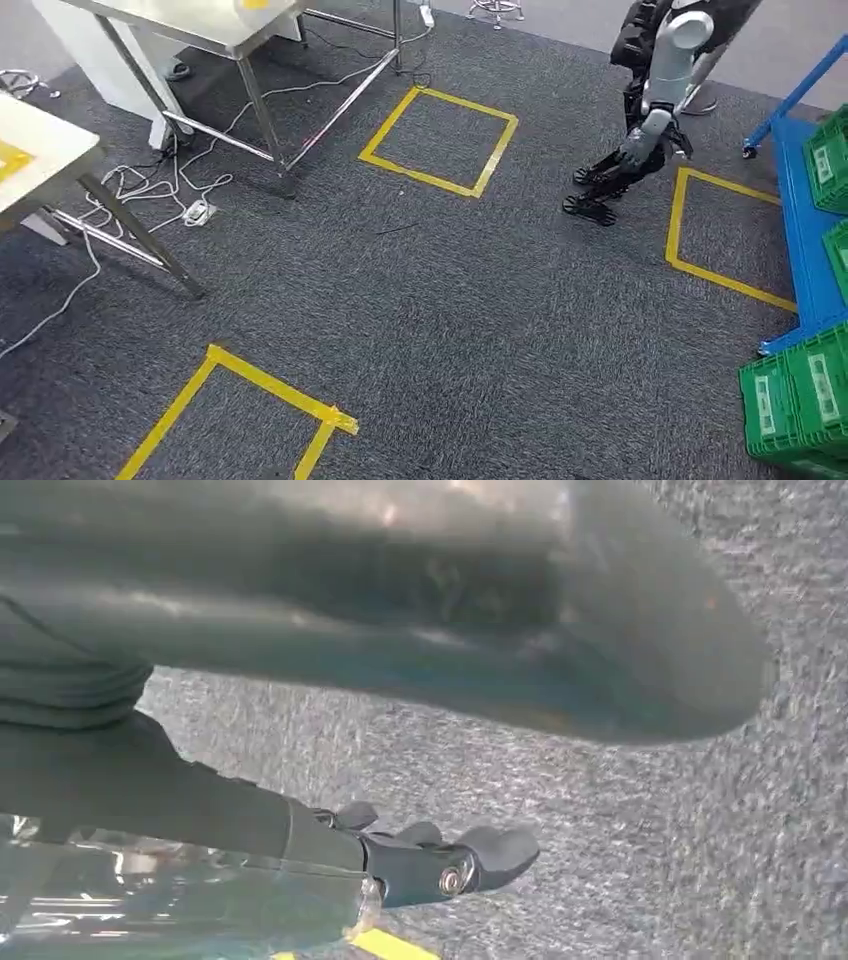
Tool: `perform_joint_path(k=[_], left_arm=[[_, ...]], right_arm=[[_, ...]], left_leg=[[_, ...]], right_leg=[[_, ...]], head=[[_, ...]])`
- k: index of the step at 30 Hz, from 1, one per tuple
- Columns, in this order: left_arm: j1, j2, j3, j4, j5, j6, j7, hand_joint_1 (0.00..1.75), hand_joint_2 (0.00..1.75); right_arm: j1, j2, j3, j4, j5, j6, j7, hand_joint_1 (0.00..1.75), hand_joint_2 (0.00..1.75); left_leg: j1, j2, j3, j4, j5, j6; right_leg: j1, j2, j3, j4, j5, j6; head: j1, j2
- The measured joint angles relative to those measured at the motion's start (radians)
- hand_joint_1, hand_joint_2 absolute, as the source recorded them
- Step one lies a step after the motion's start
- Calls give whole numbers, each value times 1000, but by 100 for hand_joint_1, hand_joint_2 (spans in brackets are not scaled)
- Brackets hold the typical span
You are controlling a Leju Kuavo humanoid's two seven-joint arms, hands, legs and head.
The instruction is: Take the parts from the cabinet and place them on the table.
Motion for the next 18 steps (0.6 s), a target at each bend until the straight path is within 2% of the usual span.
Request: perform_joint_path(k=[1,2,4,5,6,7,8,9,10,11,12,14,15,16,17,18], left_arm=[[0,0,0,0,-1,0,-1,0,0],[1,0,0,0,-1,0,-1,0,0],[7,1,0,0,0,2,1,0,0],[9,2,0,0,0,3,1,0,0],[10,2,0,1,1,5,2,0,0],[9,2,0,1,1,5,2,0,0],[9,3,0,1,0,6,2,0,0],[9,3,0,1,0,6,3,0,0],[9,3,0,1,0,6,3,0,0],[9,3,0,1,0,6,3,0,0],[10,3,0,1,0,6,3,0,0],[10,5,0,1,1,7,3,0,0],[8,5,0,1,1,7,3,0,0],[7,6,0,1,0,7,2,0,0],[8,5,0,1,0,7,1,0,0],[11,6,0,1,0,7,1,0,0]], right_arm=[[-1,2,0,0,0,0,0,0,0],[-5,0,0,0,0,1,0,0,0],[-11,2,1,0,0,6,-1,0,0],[-11,2,2,0,-1,6,-1,0,0],[-10,2,3,0,-1,7,-2,0,0],[-9,2,5,0,-2,7,-2,0,0],[-7,2,6,1,-2,8,-2,0,0],[-8,2,6,1,-2,8,-4,0,0],[-8,2,6,1,-2,8,-5,0,0],[-12,1,6,1,-3,8,-5,0,0],[-13,2,7,1,-5,8,-6,0,0],[-10,2,7,1,-7,8,-6,0,0],[-9,2,8,1,-8,8,-6,0,0],[-7,3,9,1,-8,8,-6,0,0],[-11,3,10,1,-10,8,-6,0,0],[-15,2,10,1,-10,8,-6,0,0]], left_leg=[[2,-81,-12,33,-20,0],[0,-108,-46,100,-52,0],[1,-112,-132,257,-116,-4],[1,-111,-164,296,-117,-5],[1,-109,-171,287,-91,-6],[3,-110,-157,235,-41,-6],[5,-121,-125,152,19,-7],[9,-153,-89,62,72,-9],[15,-219,-77,41,54,-10],[17,-215,-70,15,50,-5],[11,-207,-70,21,49,-1],[7,-179,-66,20,48,10],[15,-159,-60,13,50,17],[12,-145,-54,11,47,22],[9,-125,-49,11,43,29],[6,-105,-46,11,40,33]], right_leg=[[-2,7,4,-8,2,-6],[-2,19,3,-8,3,-9],[1,51,5,-6,0,-14],[1,68,6,-5,-1,-16],[1,83,7,-3,-3,-14],[-1,98,11,0,-7,-12],[-3,113,15,5,-12,-7],[-7,127,18,14,-20,-2],[-6,137,13,20,-26,5],[-7,151,6,33,-31,11],[-12,165,0,29,-27,17],[-17,194,-5,25,-24,27],[-18,195,-8,32,-31,31],[-11,131,-18,60,-47,35],[-12,88,-49,121,-80,41],[-13,68,-88,197,-116,45]], head=[[-9,0],[-10,0],[-23,0],[-25,0],[-27,0],[-29,0],[-29,0],[-31,0],[-34,0],[-38,0],[-35,0],[-36,0],[-35,0],[-30,0],[-17,0],[-8,0]])
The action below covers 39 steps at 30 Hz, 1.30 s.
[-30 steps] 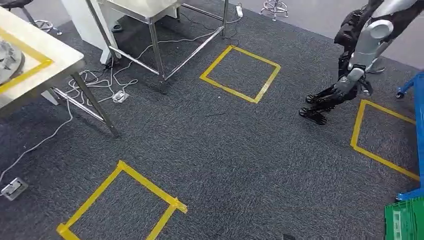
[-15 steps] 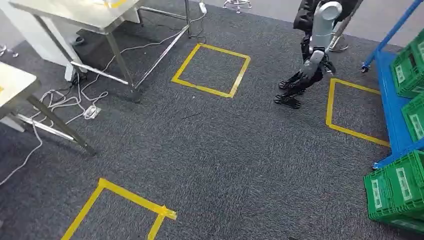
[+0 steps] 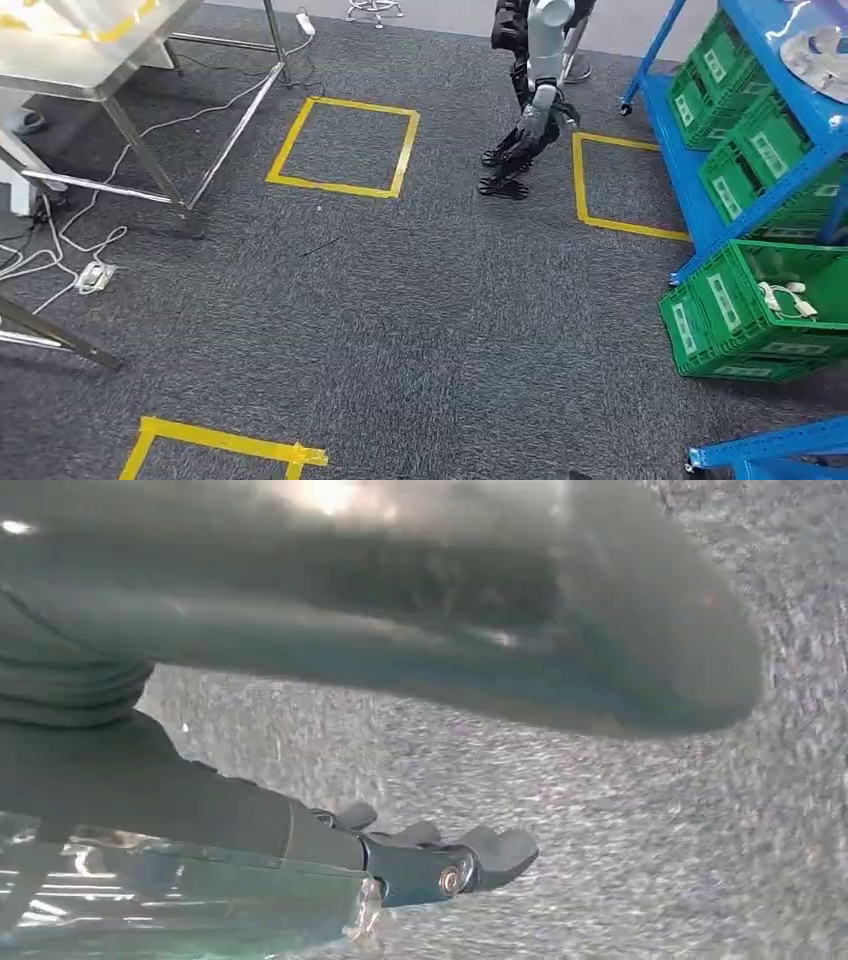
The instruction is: Take the parts from the cabinet and place them on the table.
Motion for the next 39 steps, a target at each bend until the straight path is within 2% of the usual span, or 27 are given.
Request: perform_joint_path(k=[2,3,4,6,7,8,11,12,13,14,16,17,18,20,21,22,23,25,27,29,30,32,33,35,37,38,39], left_arm=[[2,0,0,0,0,1,-1,0,0],[1,0,0,0,-1,2,-1,0,0],[-1,0,0,0,-2,2,-2,0,0],[-4,-1,0,0,-3,3,-2,0,0],[-4,-3,0,0,-6,3,-2,0,0],[-6,-5,0,-1,-7,4,-3,0,0],[-7,-8,0,-2,-8,4,-2,0,0],[-9,-9,0,-3,-8,4,-3,0,0],[-11,-9,0,-3,-8,4,-3,0,0],[-12,-9,0,-3,-10,4,-4,0,0],[-9,-9,0,-3,-10,3,-3,0,0],[-6,-8,0,-2,-10,3,-3,0,0],[-3,-6,0,-2,-10,3,-2,0,0],[-3,-5,0,-2,-10,3,-3,0,0],[-4,-5,0,-2,-11,3,-3,0,0],[-3,-5,0,-2,-11,3,-4,0,0],[-3,-5,0,-2,-11,3,-4,0,0],[-2,-4,0,-2,-12,3,-3,0,0],[-3,-3,0,-3,-12,3,-3,0,0],[-5,-3,0,-3,-12,2,-3,0,0],[-2,-3,0,-2,-12,2,-3,0,0],[1,-3,0,-2,-12,2,-2,0,0],[1,-2,0,-2,-12,2,-2,0,0],[-2,-2,0,-2,-12,2,-2,0,0],[-4,-3,0,-2,-12,2,-2,0,0],[-5,-4,0,-2,-12,2,-3,0,0],[-6,-3,0,-2,-12,2,-3,0,0]], right_arm=[[-1,0,1,0,-2,1,0,0,0],[4,0,1,0,-3,2,0,0,0],[9,0,1,0,-5,2,0,0,0],[13,-3,1,0,-10,2,0,0,0],[13,-5,1,0,-10,2,0,0,0],[9,-6,1,0,-10,3,0,0,0],[9,-11,2,0,-11,3,0,0,0],[10,-12,2,0,-12,3,0,0,0],[14,-11,2,0,-13,3,-1,0,0],[11,-12,2,1,-14,3,-1,0,0],[3,-14,2,2,-13,3,-2,0,0],[2,-13,2,2,-13,3,-5,0,0],[3,-13,2,2,-14,3,-5,0,0],[6,-13,2,2,-18,3,-5,0,0],[7,-13,2,2,-20,3,-5,0,0],[6,-13,2,2,-21,3,-5,0,0],[3,-13,2,2,-21,2,-5,0,0],[1,-13,3,2,-22,2,-6,0,0],[3,-14,4,2,-23,1,-5,0,0],[2,-12,5,2,-24,2,-5,0,0],[-2,-13,5,2,-24,1,-5,0,0],[-4,-12,5,2,-24,1,-5,0,0],[-1,-12,5,2,-24,2,-5,0,0],[10,-12,5,3,-25,2,-6,0,0],[13,-13,5,3,-25,1,-6,0,0],[10,-14,5,3,-25,1,-5,0,0],[9,-14,5,3,-25,1,-6,0,0]], left_leg=[[-4,38,5,0,-8,1],[-4,52,9,0,-13,0],[-4,63,15,0,-18,-2],[-4,81,28,0,-27,-6],[-4,90,29,-2,-31,-10],[-11,96,31,0,-36,-17],[-8,126,40,-13,-36,-30],[-10,134,46,-18,-44,-38],[-3,53,51,-1,-56,-41],[-3,-1,22,57,-85,-39],[-3,-12,-65,208,-144,-42],[-3,-10,-108,270,-160,-43],[-4,-7,-131,287,-148,-43],[-3,-5,-111,199,-55,-41],[-2,-26,-74,104,9,-40],[4,-85,-50,32,42,-37],[8,-118,-39,17,26,-35],[2,-95,-27,3,17,-32],[2,-66,-18,-5,17,-18],[1,-29,-3,-21,16,-8],[-2,-9,1,-21,13,-4],[-4,33,8,-21,3,-2],[-4,48,11,-21,-1,-2],[-5,70,22,-21,-10,-6],[-5,87,37,-21,-20,-11],[-8,95,39,-24,-24,-17],[-11,102,40,-22,-28,-24]], right_leg=[[-4,-17,-72,133,-43,5],[-5,-18,-75,136,-27,5],[-5,-21,-55,93,12,2],[-2,-42,26,-77,106,-9],[7,-87,56,-139,113,-17],[20,-105,65,-157,100,-24],[26,-77,58,-162,97,-37],[19,-66,75,-179,104,-45],[16,-60,84,-192,108,-49],[13,-50,89,-196,109,-56],[14,-23,91,-195,105,-63],[16,-6,92,-194,103,-65],[16,9,94,-192,101,-64],[15,38,104,-190,94,-61],[14,53,112,-187,88,-57],[11,62,112,-183,82,-52],[15,76,108,-174,76,-45],[4,99,103,-175,78,-33],[2,132,99,-184,80,-20],[6,33,75,-127,43,-10],[4,7,39,-59,8,-4],[1,-14,-45,96,-52,4],[-2,-17,-63,127,-48,6],[-5,-22,-28,47,22,5],[-3,-59,60,-136,116,-4],[10,-96,79,-163,92,-8],[14,-92,81,-176,95,-17]], head=[[3,0],[4,0],[5,0],[10,0],[10,0],[9,0],[8,0],[9,0],[3,0],[-1,0],[-13,0],[-15,0],[-17,0],[-21,0],[-26,0],[-31,0],[-36,0],[-30,0],[-34,0],[-20,0],[-12,0],[-7,0],[-6,0],[1,0],[9,0],[9,0],[8,0]])
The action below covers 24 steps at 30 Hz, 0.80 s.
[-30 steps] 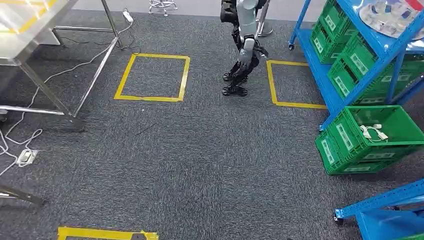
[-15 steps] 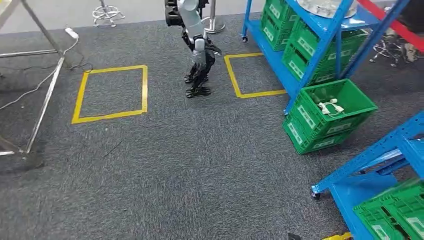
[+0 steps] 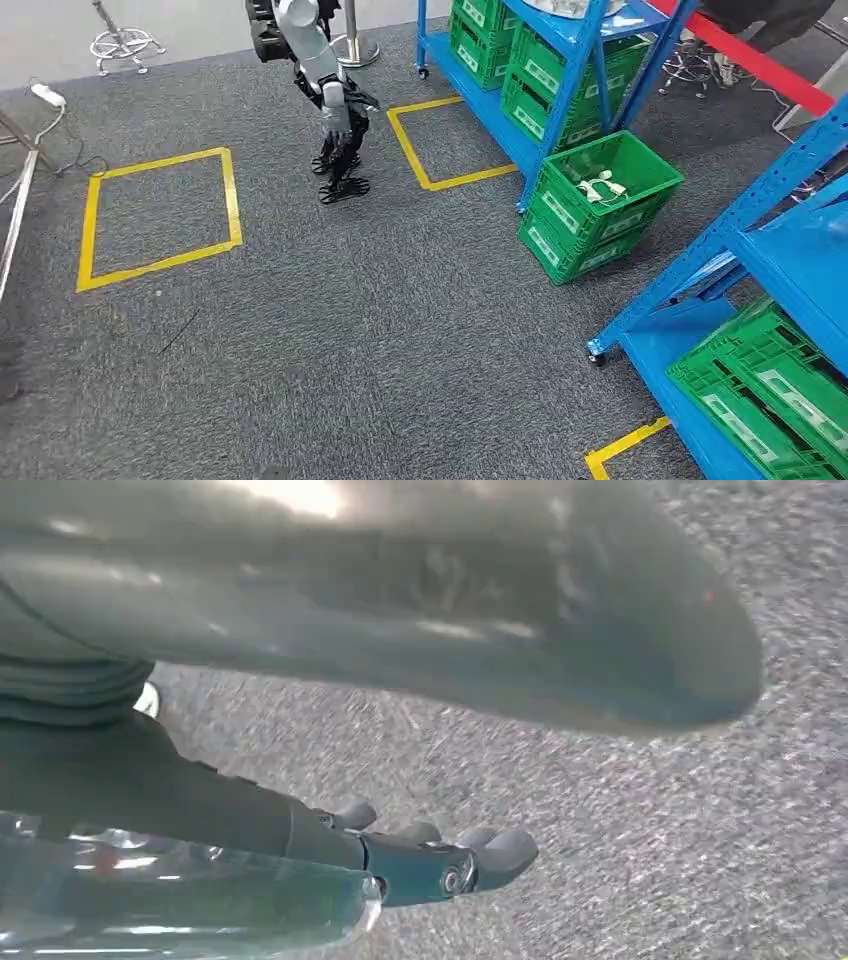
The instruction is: Take the parts from the cabinet and place them on the table.
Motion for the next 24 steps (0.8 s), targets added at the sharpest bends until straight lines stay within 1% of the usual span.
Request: perform_joint_path(k=[1,3,4,5,6,7,8,9,10,11,12,13,14,15,16,17,18,19,20,21,22,23,24], left_arm=[[0,-1,0,0,0,0,0,0,0],[-4,-2,0,-1,0,0,0,0,0],[-6,-3,0,-1,0,0,0,0,0],[-8,-3,0,-2,-1,0,-1,0,0],[-7,-3,0,-1,-1,0,-1,0,0],[-6,-3,0,-1,-1,0,0,0,0],[-2,-2,0,-1,-1,0,1,0,0],[1,-2,0,0,-1,0,1,0,0],[3,-2,0,0,-1,0,1,0,0],[2,-1,0,0,-1,0,1,0,0],[2,0,0,0,-1,0,1,0,0],[2,0,0,0,-1,0,2,0,0],[3,0,0,0,-1,0,2,0,0],[4,0,0,0,-1,0,2,0,0],[3,0,0,0,0,0,2,0,0],[5,0,0,0,0,0,3,0,0],[4,1,0,0,0,0,3,0,0],[3,0,0,0,0,0,3,0,0],[3,0,0,0,0,0,2,0,0],[4,-2,0,0,0,0,2,0,0],[6,-2,0,0,0,0,3,0,0],[7,-2,0,0,0,0,4,0,0],[7,-2,0,0,0,0,5,0,0]], right_arm=[[-1,-1,0,0,0,0,0,0,0],[2,-3,0,0,0,0,0,0,0],[6,-3,0,0,-2,-1,0,0,0],[4,-2,0,0,-2,0,0,0,0],[-1,-4,0,1,-2,-1,0,0,0],[-5,-4,0,0,-3,0,0,0,0],[-7,-3,0,0,-3,0,0,0,0],[-7,-3,0,0,-3,0,0,0,0],[-5,-2,0,0,-3,0,0,0,0],[-3,-2,0,0,-4,0,0,0,0],[-2,-2,0,0,-6,0,0,0,0],[-3,-2,0,0,-6,0,0,0,0],[-3,-1,0,1,-5,0,0,0,0],[-7,-1,0,1,-6,0,0,0,0],[-7,-1,0,0,-5,0,0,0,0],[-7,-1,0,0,-6,0,0,0,0],[-6,-1,0,0,-6,0,0,0,0],[-5,-1,0,0,-6,-1,0,0,0],[-5,1,1,0,-6,-1,0,0,0],[-9,1,1,0,-6,-1,0,0,0],[-13,0,1,0,-6,-1,0,0,0],[-14,1,1,0,-6,-1,0,0,0],[-12,1,1,0,-6,-1,1,0,0]], left_leg=[[1,7,3,-3,0,-3],[2,25,16,-10,-5,-13],[8,-6,19,-3,-19,-22],[9,-79,7,31,-39,-21],[8,-103,-29,104,-74,-21],[9,-109,-73,184,-107,-22],[8,-109,-118,259,-132,-22],[7,-108,-152,305,-137,-22],[8,-106,-165,302,-110,-21],[8,-107,-154,254,-60,-20],[9,-116,-127,182,-4,-18],[10,-144,-91,89,54,-16],[19,-231,-77,53,50,-14],[21,-234,-62,22,46,-14],[15,-222,-62,24,38,-10],[13,-207,-60,22,37,-4],[12,-192,-57,17,36,1],[21,-170,-48,3,41,9],[18,-152,-37,-3,39,13],[15,-130,-31,-6,35,18],[12,-106,-28,-6,31,21],[9,-84,-24,-6,27,22],[9,-65,-22,-6,22,22]], right_leg=[[2,6,-3,2,-2,-3],[4,26,0,-4,-3,-13],[-6,34,15,-18,2,-22],[-8,41,19,-22,2,-27],[-7,52,20,-22,2,-32],[-6,64,21,-22,-1,-36],[-5,78,22,-22,-3,-39],[-3,94,24,-21,-4,-40],[-3,111,29,-20,-7,-39],[-3,125,34,-18,-10,-38],[-5,140,39,-16,-15,-35],[-7,153,45,-12,-21,-29],[-10,164,40,-9,-27,-24],[-9,179,36,1,-30,-18],[-15,193,28,-3,-26,-10],[-19,209,26,-9,-24,-2],[-20,224,26,-12,-22,4],[-19,221,26,-9,-28,7],[-12,152,18,11,-40,12],[-12,108,-11,68,-72,17],[-13,87,-54,150,-110,22],[-15,78,-98,228,-138,26],[-17,75,-128,279,-149,29]], head=[[-3,0],[-5,0],[-1,0],[-9,0],[-12,0],[-20,0],[-24,0],[-26,0],[-29,0],[-31,0],[-33,0],[-38,0],[-44,0],[-46,0],[-48,0],[-47,0],[-48,0],[-48,0],[-39,0],[-27,0],[-24,0],[-21,0],[-19,0]])
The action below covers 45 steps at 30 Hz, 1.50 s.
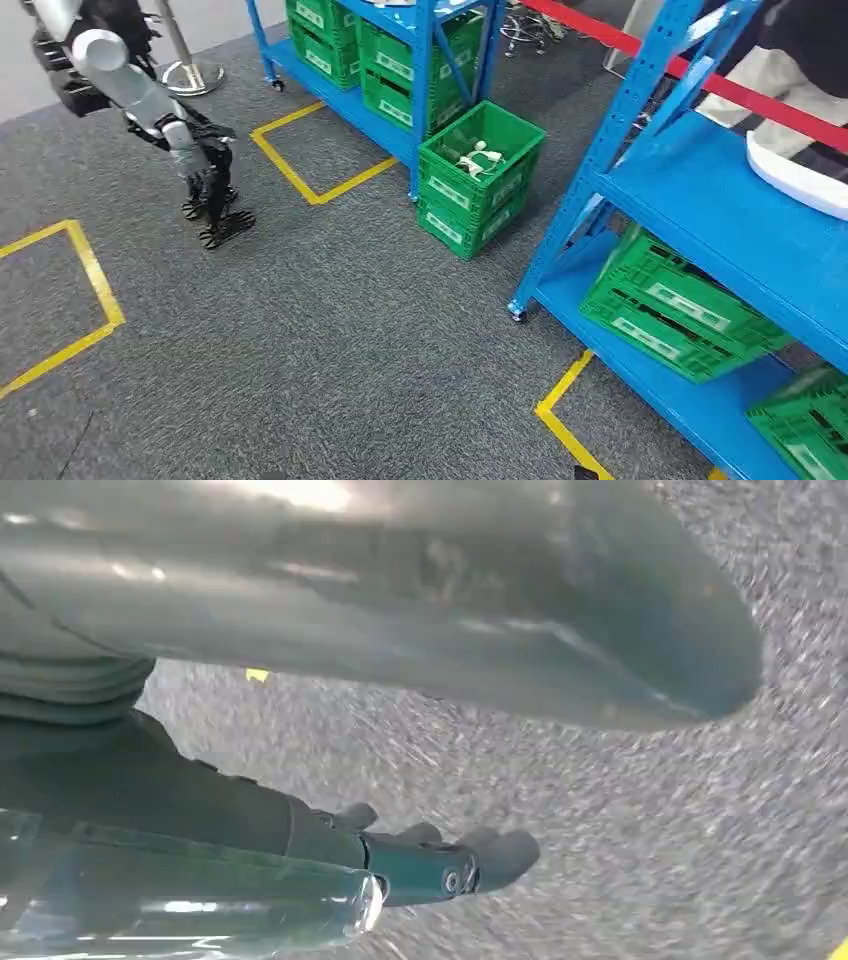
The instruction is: Take the parts from the cabinet and place them on the table.
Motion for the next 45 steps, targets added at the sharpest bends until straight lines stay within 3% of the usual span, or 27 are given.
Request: perform_joint_path(k=[2,4,6,10,11,12,14,16,17,19,20,21,25,26,27,28,30,31,32,34,35,36,40,41,42,43,45], left_arm=[[-1,0,0,0,0,0,0,0,0],[-5,-1,0,-1,0,0,0,0,0],[-8,-2,0,-1,-1,0,0,0,0],[-13,-3,0,-1,-1,0,0,0,0],[-15,-3,0,-1,-1,0,0,0,0],[-15,-3,0,-1,-2,0,0,0,0],[-11,-3,0,-1,-1,0,1,0,0],[-5,-2,0,0,-1,0,1,0,0],[-5,-1,0,0,-1,0,1,0,0],[-5,0,0,0,-1,0,1,0,0],[-5,0,0,0,-1,0,1,0,0],[-5,0,0,0,-1,0,1,0,0],[-4,2,0,-1,-1,0,1,0,0],[-6,2,0,0,-1,1,1,0,0],[-6,0,0,-1,-1,1,0,0,0],[-4,-1,0,-1,-1,1,0,0,0],[-1,0,0,0,-1,1,1,0,0],[-1,0,0,0,0,1,1,0,0],[-2,0,0,0,0,1,1,0,0],[-5,0,0,0,0,1,1,0,0],[-6,-2,0,-1,0,1,1,0,0],[-7,-2,0,-1,0,1,1,0,0],[-10,-1,0,-1,0,1,0,0,0],[-13,-1,0,-1,-1,1,0,0,0],[-15,-1,0,-1,-1,1,-1,0,0],[-15,-1,0,-1,-2,1,-2,0,0],[-10,0,0,-1,-1,2,-1,0,0]], right_arm=[[11,1,0,0,0,0,2,0,0],[16,1,0,1,0,0,2,0,0],[13,0,0,1,0,0,2,0,0],[15,0,1,1,0,-1,2,0,0],[18,2,1,1,0,-2,2,0,0],[15,2,1,1,-1,-2,2,0,0],[6,2,1,1,-1,-2,2,0,0],[5,3,3,1,-1,-2,2,0,0],[7,4,7,1,-1,-2,2,0,0],[8,4,8,1,-2,-2,2,0,0],[8,5,9,1,-2,-2,2,0,0],[6,5,9,1,-2,-2,2,0,0],[5,4,10,1,-3,-3,2,0,0],[7,3,11,1,-3,-3,2,0,0],[5,6,13,1,-3,-3,2,0,0],[0,5,13,1,-3,-3,2,0,0],[-2,6,15,0,-3,-2,2,0,0],[0,6,16,0,-3,-2,2,0,0],[7,6,16,0,-4,-2,2,0,0],[13,5,16,1,-5,-2,2,0,0],[14,4,16,1,-6,-2,2,0,0],[13,4,16,1,-6,-2,2,0,0],[12,3,17,1,-10,-2,2,0,0],[13,3,17,1,-11,-2,2,0,0],[13,5,18,1,-11,-2,1,0,0],[9,3,18,1,-11,-1,0,0,0],[3,3,18,1,-11,0,0,0,0]], left_leg=[[-1,26,10,0,-10,-2],[-1,45,26,0,-20,-7],[-6,59,29,0,-29,-19],[-6,82,49,-12,-38,-39],[0,3,47,4,-51,-42],[0,-39,19,56,-81,-40],[0,-46,-71,217,-147,-41],[-1,-41,-143,310,-149,-43],[-1,-40,-146,286,-111,-41],[0,-60,-96,139,4,-35],[3,-111,-68,57,49,-31],[10,-164,-58,39,30,-27],[6,-109,-38,15,24,-14],[10,-90,-30,5,26,-9],[8,-71,-22,0,22,-3],[6,-50,-17,0,18,3],[4,-8,-10,0,9,4],[4,7,-7,0,5,4],[4,20,-2,0,1,2],[4,40,12,0,-9,-4],[4,49,20,0,-15,-7],[-1,55,21,-1,-19,-13],[-3,89,38,-9,-26,-33],[2,60,41,-7,-39,-43],[4,-14,35,16,-55,-43],[3,-41,2,81,-91,-42],[2,-44,-92,255,-160,-43]], right_leg=[[-2,-4,10,-26,47,0],[0,-24,90,-194,149,-9],[18,-74,133,-276,147,-24],[16,-47,140,-295,143,-46],[11,-42,148,-303,147,-52],[8,-34,151,-305,147,-59],[9,-10,153,-305,143,-65],[12,21,159,-304,140,-67],[12,37,164,-304,136,-65],[10,67,177,-301,128,-59],[8,77,179,-298,122,-56],[11,90,176,-293,116,-48],[0,150,164,-301,120,-21],[1,113,165,-291,112,-18],[5,49,148,-255,90,-11],[4,20,110,-185,53,-5],[-2,4,26,-28,-10,3],[-4,-1,2,13,-13,6],[-6,-3,4,3,11,7],[-6,-15,72,-147,112,3],[-4,-39,114,-236,158,-2],[6,-88,137,-275,147,-9],[16,-61,135,-289,141,-32],[5,-52,146,-302,147,-42],[5,-45,149,-305,148,-46],[3,-35,149,-305,147,-52],[6,-6,151,-304,144,-58]], head=[[2,0],[13,0],[16,0],[16,0],[13,0],[9,0],[-2,0],[-9,0],[-10,0],[-17,0],[-24,0],[-29,0],[-28,0],[-26,0],[-12,0],[-6,0],[0,0],[1,0],[3,0],[12,0],[17,0],[19,0],[14,0],[18,0],[9,0],[6,0],[-7,0]])
